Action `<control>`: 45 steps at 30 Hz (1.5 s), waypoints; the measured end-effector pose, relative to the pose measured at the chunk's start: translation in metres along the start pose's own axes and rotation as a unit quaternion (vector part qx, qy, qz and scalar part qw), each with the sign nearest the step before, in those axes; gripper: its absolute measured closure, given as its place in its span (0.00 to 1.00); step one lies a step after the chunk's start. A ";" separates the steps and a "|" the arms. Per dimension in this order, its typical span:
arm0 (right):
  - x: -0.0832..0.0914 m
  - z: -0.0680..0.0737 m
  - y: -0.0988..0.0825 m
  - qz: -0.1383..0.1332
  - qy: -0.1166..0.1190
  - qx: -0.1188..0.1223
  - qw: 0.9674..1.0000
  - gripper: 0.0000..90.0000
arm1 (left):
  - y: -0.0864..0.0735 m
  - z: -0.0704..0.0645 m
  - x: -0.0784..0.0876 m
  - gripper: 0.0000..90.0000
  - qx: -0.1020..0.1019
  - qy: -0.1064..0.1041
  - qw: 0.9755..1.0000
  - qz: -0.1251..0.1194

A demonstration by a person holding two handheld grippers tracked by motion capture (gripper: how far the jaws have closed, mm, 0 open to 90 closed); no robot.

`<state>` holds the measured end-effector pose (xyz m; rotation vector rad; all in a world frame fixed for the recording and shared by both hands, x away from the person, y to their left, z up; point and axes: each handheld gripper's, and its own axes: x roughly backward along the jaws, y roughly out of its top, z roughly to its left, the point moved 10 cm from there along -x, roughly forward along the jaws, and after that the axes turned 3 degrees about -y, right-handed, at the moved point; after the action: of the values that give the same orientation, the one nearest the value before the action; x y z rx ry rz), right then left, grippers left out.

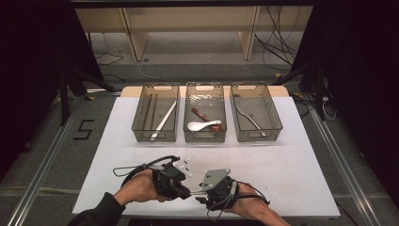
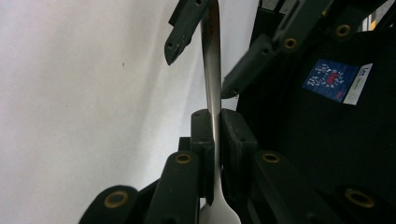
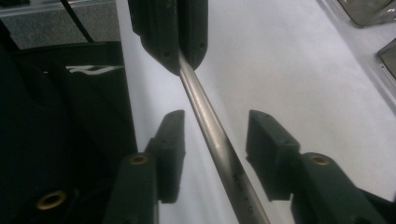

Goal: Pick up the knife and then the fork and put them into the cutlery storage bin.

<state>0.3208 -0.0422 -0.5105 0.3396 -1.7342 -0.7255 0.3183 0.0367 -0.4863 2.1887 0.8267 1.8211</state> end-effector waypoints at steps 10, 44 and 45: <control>0.000 0.013 -0.004 0.013 0.017 0.065 0.998 0.88 | -0.003 -0.007 -0.005 0.92 -0.019 -0.019 0.999 0.019; 0.018 -0.044 -0.034 0.037 -0.038 -0.022 0.998 0.97 | 0.011 0.054 0.057 0.24 0.099 0.127 0.960 -0.228; 0.020 -0.048 -0.036 0.036 -0.041 -0.028 0.998 0.97 | 0.010 0.056 0.058 0.24 0.103 0.131 0.958 -0.233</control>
<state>0.3553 -0.0948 -0.5111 0.2110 -1.7915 -0.7427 0.3800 0.0698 -0.4456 1.6659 1.5005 1.8551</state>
